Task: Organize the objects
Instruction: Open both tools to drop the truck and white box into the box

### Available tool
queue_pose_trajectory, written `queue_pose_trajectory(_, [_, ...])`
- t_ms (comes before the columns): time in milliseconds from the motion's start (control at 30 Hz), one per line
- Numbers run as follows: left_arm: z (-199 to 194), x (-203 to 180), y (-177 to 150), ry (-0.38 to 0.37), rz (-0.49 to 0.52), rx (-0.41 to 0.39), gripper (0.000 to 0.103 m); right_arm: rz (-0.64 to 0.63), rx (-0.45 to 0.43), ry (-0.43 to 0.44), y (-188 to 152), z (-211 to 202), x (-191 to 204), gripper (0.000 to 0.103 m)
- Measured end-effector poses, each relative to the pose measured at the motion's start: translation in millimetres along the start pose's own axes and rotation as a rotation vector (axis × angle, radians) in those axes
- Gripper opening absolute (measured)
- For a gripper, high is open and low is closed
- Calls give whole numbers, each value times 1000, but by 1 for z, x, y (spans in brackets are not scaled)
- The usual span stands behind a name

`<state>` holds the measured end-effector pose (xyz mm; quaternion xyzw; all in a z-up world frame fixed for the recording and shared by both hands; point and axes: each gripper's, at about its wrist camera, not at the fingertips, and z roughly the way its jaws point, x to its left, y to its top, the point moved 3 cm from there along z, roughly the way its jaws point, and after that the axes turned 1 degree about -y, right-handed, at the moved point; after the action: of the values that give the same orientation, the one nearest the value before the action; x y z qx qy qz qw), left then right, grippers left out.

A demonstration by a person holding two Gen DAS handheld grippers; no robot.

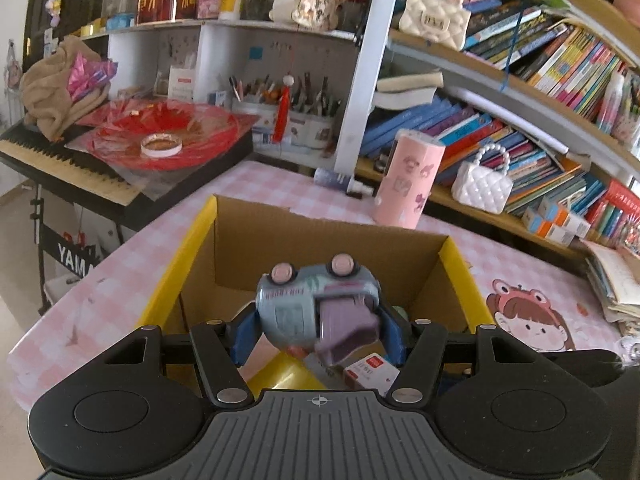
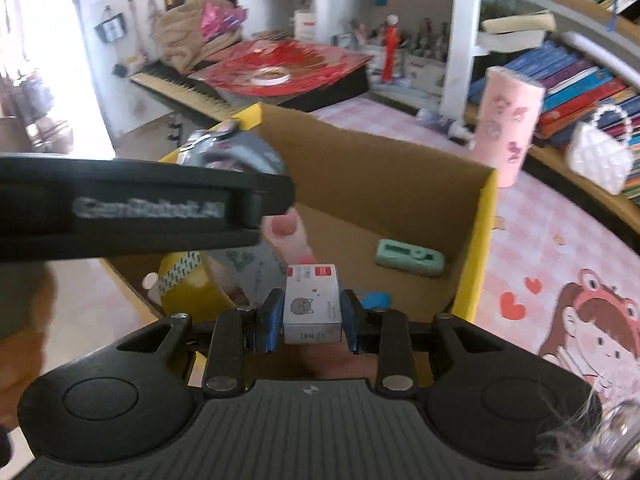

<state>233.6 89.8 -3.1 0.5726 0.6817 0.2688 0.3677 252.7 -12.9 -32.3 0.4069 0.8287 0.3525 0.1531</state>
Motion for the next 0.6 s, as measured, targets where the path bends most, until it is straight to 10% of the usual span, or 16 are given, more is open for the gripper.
queue_pose_trajectory(200, [17,-7,-4,-9,22,42,60,-18,-22,33,-2,-2,0,31])
queue_pose_trajectory(333, [24,-10,-8,-5,52,59,59,-40,-76,-3,-4,-14,0,53])
queue_pose_trajectory(600, [40,-8,-14,28,82,107,59,4,-124,-91,-9,-28,-16,51])
